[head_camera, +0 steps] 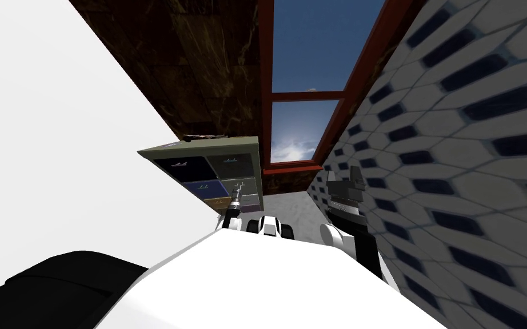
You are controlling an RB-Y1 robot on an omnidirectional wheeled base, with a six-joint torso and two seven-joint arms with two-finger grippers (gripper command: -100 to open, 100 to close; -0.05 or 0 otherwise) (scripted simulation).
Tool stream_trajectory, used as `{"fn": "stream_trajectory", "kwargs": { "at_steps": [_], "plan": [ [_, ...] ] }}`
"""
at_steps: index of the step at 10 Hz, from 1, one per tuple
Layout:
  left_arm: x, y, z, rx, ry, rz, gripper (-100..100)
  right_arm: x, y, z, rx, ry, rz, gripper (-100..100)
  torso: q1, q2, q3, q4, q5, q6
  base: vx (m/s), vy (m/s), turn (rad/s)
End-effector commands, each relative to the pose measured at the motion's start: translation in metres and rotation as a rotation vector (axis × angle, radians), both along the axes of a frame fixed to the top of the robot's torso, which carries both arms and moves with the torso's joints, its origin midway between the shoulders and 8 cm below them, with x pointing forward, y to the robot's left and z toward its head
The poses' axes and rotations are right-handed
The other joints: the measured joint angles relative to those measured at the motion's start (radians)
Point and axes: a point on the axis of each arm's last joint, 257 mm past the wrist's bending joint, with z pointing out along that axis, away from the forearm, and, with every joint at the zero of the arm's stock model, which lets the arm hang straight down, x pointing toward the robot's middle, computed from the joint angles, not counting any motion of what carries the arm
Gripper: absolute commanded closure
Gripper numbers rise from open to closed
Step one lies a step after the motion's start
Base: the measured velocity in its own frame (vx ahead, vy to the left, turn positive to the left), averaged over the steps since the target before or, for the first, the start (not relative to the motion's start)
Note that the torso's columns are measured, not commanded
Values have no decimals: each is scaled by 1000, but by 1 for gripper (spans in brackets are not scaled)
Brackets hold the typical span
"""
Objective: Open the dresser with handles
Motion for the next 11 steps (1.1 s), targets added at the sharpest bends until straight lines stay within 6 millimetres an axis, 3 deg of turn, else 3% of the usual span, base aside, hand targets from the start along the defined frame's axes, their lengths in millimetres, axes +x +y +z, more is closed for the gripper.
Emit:
{"fn": "stream_trajectory", "kwargs": {
  "at_steps": [1,6,7,11],
  "plan": [
    [-4,-1,6,1,-3,-1,100,0,0,0,0,0,0,0,-2,0,0,1,-1,1,-193,-72,15],
    [-13,-2,5,0,6,-3,100,0,0,0,0,0,0,0,0,-2,-1,1,-1,0,-164,-30,2],
    [-14,-1,5,-3,18,0,-100,0,0,0,0,0,0,0,0,-2,-1,2,-1,0,-81,-13,-15],
    [-18,2,26,-5,18,7,-100,0,0,0,0,0,0,0,3,-11,-7,-2,1,1,27,6,-20]
  ]
}}
